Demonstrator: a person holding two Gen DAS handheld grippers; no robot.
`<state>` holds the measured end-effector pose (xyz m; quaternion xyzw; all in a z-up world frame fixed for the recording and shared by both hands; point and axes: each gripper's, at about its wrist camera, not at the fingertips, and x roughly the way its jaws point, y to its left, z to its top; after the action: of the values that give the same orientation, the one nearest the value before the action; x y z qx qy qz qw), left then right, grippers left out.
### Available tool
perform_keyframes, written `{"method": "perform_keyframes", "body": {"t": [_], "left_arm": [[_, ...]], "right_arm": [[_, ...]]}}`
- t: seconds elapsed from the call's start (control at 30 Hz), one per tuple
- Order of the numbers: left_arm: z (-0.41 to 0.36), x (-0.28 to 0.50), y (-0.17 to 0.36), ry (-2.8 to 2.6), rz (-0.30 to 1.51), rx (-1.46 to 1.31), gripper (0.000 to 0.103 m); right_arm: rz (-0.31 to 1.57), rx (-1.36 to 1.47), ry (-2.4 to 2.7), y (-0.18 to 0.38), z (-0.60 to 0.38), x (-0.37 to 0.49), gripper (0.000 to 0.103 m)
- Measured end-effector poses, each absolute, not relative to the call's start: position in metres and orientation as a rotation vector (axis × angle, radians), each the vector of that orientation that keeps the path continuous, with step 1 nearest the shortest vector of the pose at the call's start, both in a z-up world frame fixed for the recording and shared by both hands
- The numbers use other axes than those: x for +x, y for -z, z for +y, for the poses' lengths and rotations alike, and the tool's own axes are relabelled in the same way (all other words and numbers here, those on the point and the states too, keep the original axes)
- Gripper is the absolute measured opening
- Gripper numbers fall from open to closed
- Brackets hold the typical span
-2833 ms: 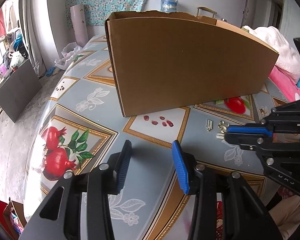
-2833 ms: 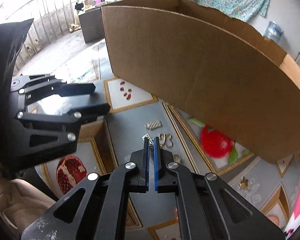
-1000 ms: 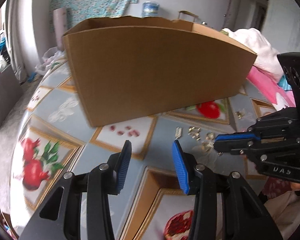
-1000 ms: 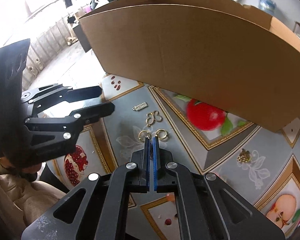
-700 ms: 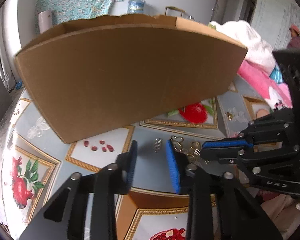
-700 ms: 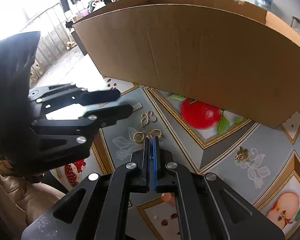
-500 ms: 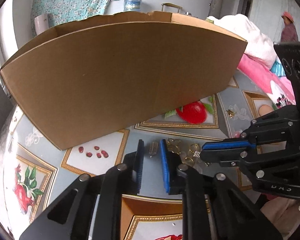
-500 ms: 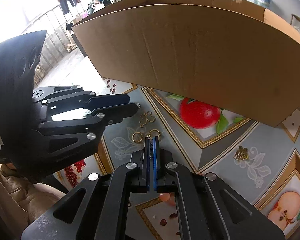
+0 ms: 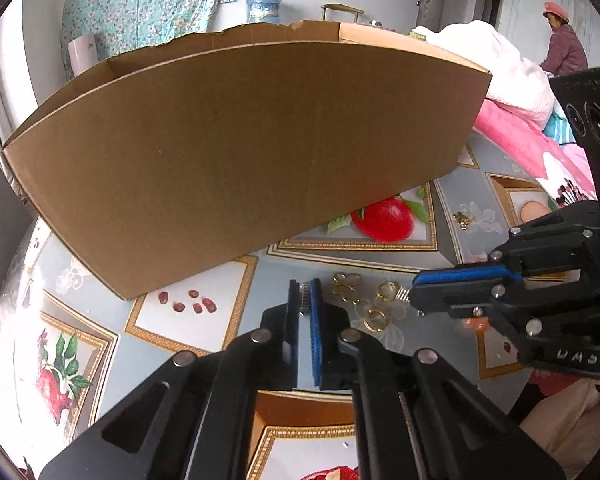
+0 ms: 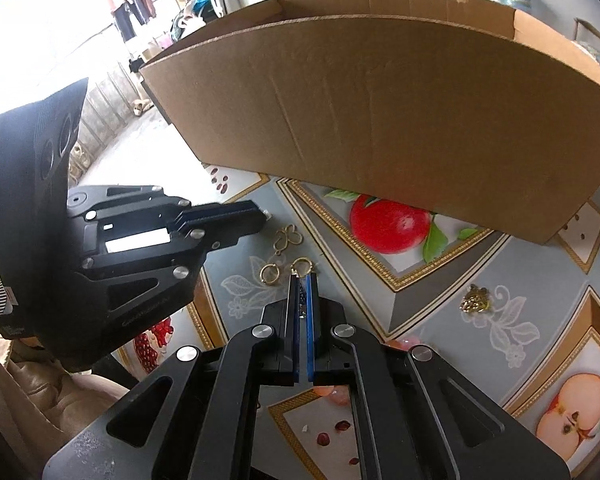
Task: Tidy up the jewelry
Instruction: 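Carry both clips over the cardboard box and open both grippers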
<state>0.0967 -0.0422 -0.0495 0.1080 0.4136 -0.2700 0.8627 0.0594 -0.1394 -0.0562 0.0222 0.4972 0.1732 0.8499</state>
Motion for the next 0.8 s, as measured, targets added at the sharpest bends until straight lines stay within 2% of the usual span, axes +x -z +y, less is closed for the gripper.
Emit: {"method": "perform_keyframes", "body": {"t": [0.37,0.6,0.8], "left_arm": [[-0.013,0.070,-0.010,0.588,0.727,0.151,0.004],[-0.002,0.057,-0.072,0.647,0.568,0.085,0.004],[-0.017,0.082,-0.102,0.640,0.506,0.091,0.004]], "right_arm": [[0.934,0.065,-0.367,0.017,-0.148,0.042,0.001],[0.766,0.057,-0.404,-0.046,-0.154,0.037,0.001],[0.615,0.058,-0.405,-0.086,-0.168,0.056,0.001]]}}
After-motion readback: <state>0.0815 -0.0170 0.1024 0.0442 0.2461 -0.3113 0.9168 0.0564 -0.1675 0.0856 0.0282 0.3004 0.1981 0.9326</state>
